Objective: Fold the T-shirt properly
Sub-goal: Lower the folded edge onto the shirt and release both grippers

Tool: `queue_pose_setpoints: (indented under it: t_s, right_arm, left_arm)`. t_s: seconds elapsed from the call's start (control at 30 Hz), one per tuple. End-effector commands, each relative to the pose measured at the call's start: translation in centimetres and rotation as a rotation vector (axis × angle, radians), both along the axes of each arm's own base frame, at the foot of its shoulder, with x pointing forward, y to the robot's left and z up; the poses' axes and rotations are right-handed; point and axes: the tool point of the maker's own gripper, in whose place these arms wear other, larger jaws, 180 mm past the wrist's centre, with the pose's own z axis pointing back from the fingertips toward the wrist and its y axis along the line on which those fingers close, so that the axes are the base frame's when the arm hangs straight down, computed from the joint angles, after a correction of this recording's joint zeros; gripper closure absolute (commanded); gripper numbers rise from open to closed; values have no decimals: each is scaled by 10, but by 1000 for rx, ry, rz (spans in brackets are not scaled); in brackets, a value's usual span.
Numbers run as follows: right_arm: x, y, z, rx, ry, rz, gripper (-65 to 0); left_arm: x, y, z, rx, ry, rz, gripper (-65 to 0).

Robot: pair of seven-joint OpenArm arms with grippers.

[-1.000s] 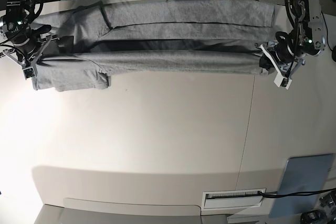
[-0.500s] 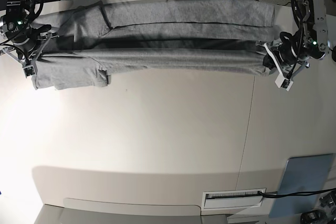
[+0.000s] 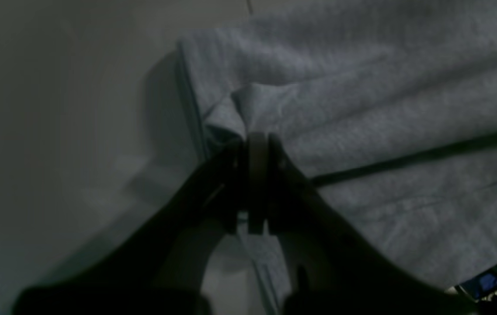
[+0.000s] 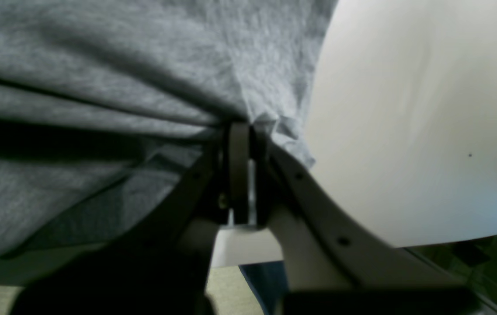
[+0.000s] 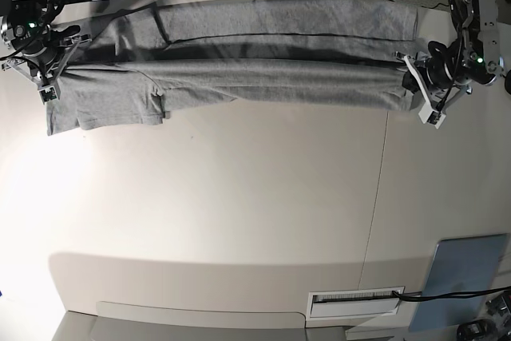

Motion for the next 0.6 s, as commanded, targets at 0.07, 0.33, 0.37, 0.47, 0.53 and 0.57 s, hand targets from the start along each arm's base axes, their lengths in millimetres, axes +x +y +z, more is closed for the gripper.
queue_pose_setpoints:
  t_s: [0.07, 0.33, 0.37, 0.47, 0.53, 0.57]
  right_arm:
    - [7, -12, 14, -57, -27, -1, 0]
    - [8, -10, 14, -58, -26, 24, 0]
    - [9, -8, 14, -54, -27, 45, 0]
    - [9, -3, 12, -48, -11, 94, 0]
    - [8, 0, 10, -45, 7, 123, 0]
    - [7, 1, 9, -48, 17, 142, 0]
  left_arm:
    - [5, 13, 9, 49, -14, 1, 0]
    - [1, 12, 7, 55, 5, -22, 0]
    - [1, 12, 7, 54, 5, -22, 0]
    - [0, 12, 6, 55, 6, -22, -73]
    - [1, 12, 7, 55, 5, -22, -133]
    - [1, 12, 7, 55, 5, -22, -157]
